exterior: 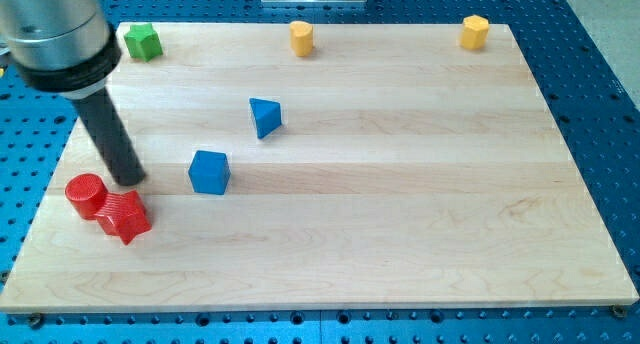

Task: Keep green circle and red star on either corner of triangle

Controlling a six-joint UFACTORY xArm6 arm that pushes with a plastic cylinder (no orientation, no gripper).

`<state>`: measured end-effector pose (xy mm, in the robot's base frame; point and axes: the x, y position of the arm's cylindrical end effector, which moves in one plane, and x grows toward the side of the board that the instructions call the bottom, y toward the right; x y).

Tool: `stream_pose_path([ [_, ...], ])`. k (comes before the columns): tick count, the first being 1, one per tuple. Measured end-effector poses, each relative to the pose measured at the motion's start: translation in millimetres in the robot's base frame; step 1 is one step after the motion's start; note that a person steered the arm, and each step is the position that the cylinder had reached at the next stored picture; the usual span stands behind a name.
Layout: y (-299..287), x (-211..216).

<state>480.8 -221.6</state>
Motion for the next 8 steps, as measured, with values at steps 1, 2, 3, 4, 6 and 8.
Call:
stream_pose_path([
  [1,-72,2],
  [2,-65,51],
  [3,11,85],
  [4,34,36],
  [6,73,-26],
  [8,118,-34],
])
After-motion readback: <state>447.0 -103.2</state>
